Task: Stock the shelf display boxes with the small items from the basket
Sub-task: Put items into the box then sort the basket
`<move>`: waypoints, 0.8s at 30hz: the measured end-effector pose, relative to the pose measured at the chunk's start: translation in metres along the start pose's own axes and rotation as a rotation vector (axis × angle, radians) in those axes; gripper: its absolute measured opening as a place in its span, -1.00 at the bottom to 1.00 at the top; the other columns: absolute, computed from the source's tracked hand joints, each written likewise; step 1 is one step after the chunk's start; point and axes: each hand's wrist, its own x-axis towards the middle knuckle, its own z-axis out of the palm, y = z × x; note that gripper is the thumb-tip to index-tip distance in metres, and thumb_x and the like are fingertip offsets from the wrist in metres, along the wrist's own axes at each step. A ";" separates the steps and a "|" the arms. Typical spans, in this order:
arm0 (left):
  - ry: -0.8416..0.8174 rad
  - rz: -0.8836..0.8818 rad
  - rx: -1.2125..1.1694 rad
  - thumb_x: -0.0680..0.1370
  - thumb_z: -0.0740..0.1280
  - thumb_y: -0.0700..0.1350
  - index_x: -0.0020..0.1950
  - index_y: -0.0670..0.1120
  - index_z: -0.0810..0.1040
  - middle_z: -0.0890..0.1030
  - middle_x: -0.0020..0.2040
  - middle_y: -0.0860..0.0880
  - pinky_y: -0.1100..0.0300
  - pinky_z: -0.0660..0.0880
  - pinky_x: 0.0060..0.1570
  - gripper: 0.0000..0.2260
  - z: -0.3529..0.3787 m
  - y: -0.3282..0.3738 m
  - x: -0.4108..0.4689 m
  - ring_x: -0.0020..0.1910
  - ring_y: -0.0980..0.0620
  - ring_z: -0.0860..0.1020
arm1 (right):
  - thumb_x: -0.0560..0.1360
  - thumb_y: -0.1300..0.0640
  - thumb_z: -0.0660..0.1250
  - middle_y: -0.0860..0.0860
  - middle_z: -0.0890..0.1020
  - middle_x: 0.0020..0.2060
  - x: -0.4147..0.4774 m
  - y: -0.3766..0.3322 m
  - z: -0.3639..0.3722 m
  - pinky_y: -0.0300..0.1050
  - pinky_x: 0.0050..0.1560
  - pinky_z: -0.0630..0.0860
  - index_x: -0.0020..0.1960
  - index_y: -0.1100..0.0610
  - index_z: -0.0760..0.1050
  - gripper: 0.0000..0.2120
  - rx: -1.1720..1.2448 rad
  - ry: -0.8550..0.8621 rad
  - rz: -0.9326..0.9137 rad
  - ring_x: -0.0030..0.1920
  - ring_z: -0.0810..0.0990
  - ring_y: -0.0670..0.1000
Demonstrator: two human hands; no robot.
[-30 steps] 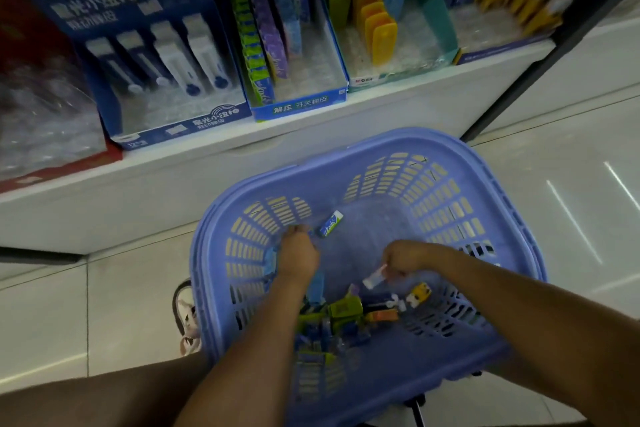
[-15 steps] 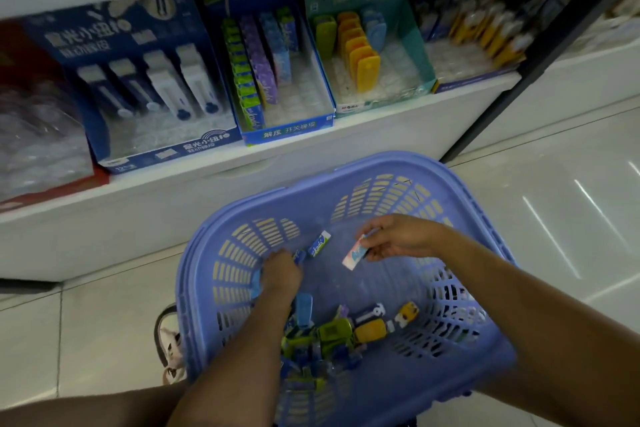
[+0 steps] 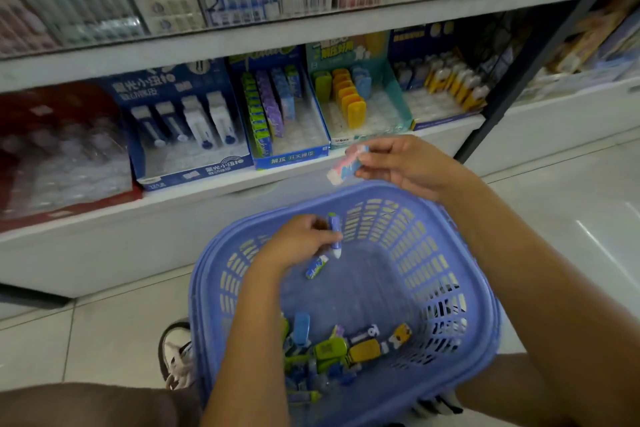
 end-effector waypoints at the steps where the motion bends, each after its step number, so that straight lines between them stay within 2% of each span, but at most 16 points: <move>1: 0.029 0.038 -0.039 0.49 0.40 -0.13 -0.22 -0.13 0.53 0.52 -0.32 -0.09 0.10 0.44 -0.12 -0.87 -0.005 0.008 -0.008 -0.30 0.00 0.46 | 0.53 0.36 0.24 0.06 0.67 -0.13 0.004 -0.006 0.002 -0.34 -0.10 0.59 0.10 0.26 0.52 -0.82 0.010 0.082 -0.062 -0.19 0.68 -0.10; 3: 0.093 0.084 -0.118 0.50 0.40 -0.09 -0.16 -0.15 0.54 0.53 -0.34 -0.07 0.10 0.48 -0.12 -0.86 -0.015 0.020 -0.019 -0.32 0.02 0.47 | 0.51 0.35 0.29 0.08 0.63 -0.11 0.017 -0.017 0.007 -0.32 -0.12 0.60 0.10 0.26 0.51 -0.82 -0.029 0.238 -0.172 -0.20 0.68 -0.06; 5: 0.159 0.104 -0.193 0.50 0.40 -0.09 -0.13 -0.16 0.54 0.55 -0.36 -0.04 0.14 0.54 -0.11 -0.85 -0.023 0.028 -0.026 -0.36 0.06 0.50 | 0.48 0.33 0.36 0.08 0.61 -0.13 0.034 -0.026 0.011 -0.26 -0.08 0.61 0.10 0.26 0.53 -0.81 -0.183 0.346 -0.254 -0.18 0.65 -0.03; 7: 0.214 0.139 -0.313 0.51 0.39 -0.12 -0.17 -0.16 0.52 0.53 -0.40 -0.04 0.17 0.58 -0.16 -0.86 -0.029 0.031 -0.029 -0.35 0.04 0.50 | 0.44 0.30 0.42 0.04 0.62 -0.20 0.054 -0.035 0.018 -0.24 -0.08 0.61 0.03 0.24 0.56 -0.82 -0.371 0.419 -0.314 -0.20 0.62 -0.05; 8: 0.248 0.157 -0.356 0.52 0.38 -0.12 -0.20 -0.15 0.51 0.52 -0.41 -0.05 0.17 0.59 -0.18 -0.85 -0.031 0.031 -0.030 -0.33 0.01 0.50 | 0.42 0.28 0.44 0.02 0.61 -0.22 0.065 -0.038 0.023 -0.29 -0.10 0.59 0.01 0.24 0.57 -0.83 -0.453 0.438 -0.347 -0.22 0.61 -0.08; 10: 0.325 0.173 -0.392 0.53 0.37 -0.12 -0.19 -0.15 0.51 0.52 -0.39 -0.06 0.13 0.59 -0.17 -0.85 -0.035 0.027 -0.029 -0.28 -0.05 0.53 | 0.40 0.25 0.47 0.03 0.63 -0.22 0.085 -0.043 0.034 -0.40 -0.16 0.55 -0.01 0.25 0.60 -0.81 -0.595 0.445 -0.404 -0.24 0.60 -0.09; 13: 0.418 0.189 -0.405 0.53 0.37 -0.10 -0.06 -0.19 0.55 0.57 -0.31 -0.06 0.01 0.58 -0.05 -0.85 -0.040 0.021 -0.028 -0.22 -0.10 0.58 | 0.41 0.23 0.45 0.14 0.68 -0.09 0.112 -0.043 0.043 -0.22 -0.02 0.57 0.02 0.26 0.62 -0.80 -0.769 0.400 -0.417 -0.08 0.65 0.05; 15: 0.461 0.201 -0.402 0.52 0.39 -0.09 0.02 -0.21 0.56 0.59 -0.25 -0.07 -0.01 0.55 -0.02 -0.80 -0.044 0.018 -0.027 -0.23 -0.07 0.58 | 0.42 0.22 0.44 0.11 0.69 -0.04 0.123 -0.043 0.045 -0.28 -0.01 0.54 0.03 0.21 0.63 -0.81 -0.876 0.359 -0.365 -0.05 0.65 0.04; 18: 0.517 0.219 -0.354 0.49 0.42 -0.06 0.03 -0.16 0.57 0.62 -0.23 -0.03 0.17 0.54 -0.16 -0.79 -0.048 0.018 -0.027 -0.35 0.06 0.56 | 0.42 0.21 0.44 0.06 0.69 -0.02 0.132 -0.040 0.047 -0.62 -0.19 0.37 0.05 0.17 0.65 -0.79 -1.015 0.293 -0.317 -0.13 0.58 -0.12; 21: 0.549 0.238 -0.373 0.48 0.44 -0.08 -0.01 -0.10 0.56 0.63 -0.20 -0.03 0.36 0.52 -0.32 -0.84 -0.050 0.020 -0.026 -0.39 0.09 0.55 | 0.44 0.19 0.42 0.04 0.69 0.01 0.135 -0.035 0.047 -0.64 -0.17 0.26 0.07 0.13 0.65 -0.79 -1.092 0.273 -0.305 -0.14 0.52 -0.18; 24: 0.573 0.268 -0.417 0.47 0.45 -0.11 -0.07 -0.03 0.55 0.63 -0.20 -0.03 0.41 0.49 -0.38 -0.89 -0.050 0.023 -0.026 -0.35 0.09 0.55 | 0.47 0.16 0.40 0.01 0.68 0.03 0.137 -0.035 0.047 -0.61 -0.18 0.34 0.08 0.12 0.65 -0.80 -1.014 0.286 -0.284 -0.09 0.55 -0.18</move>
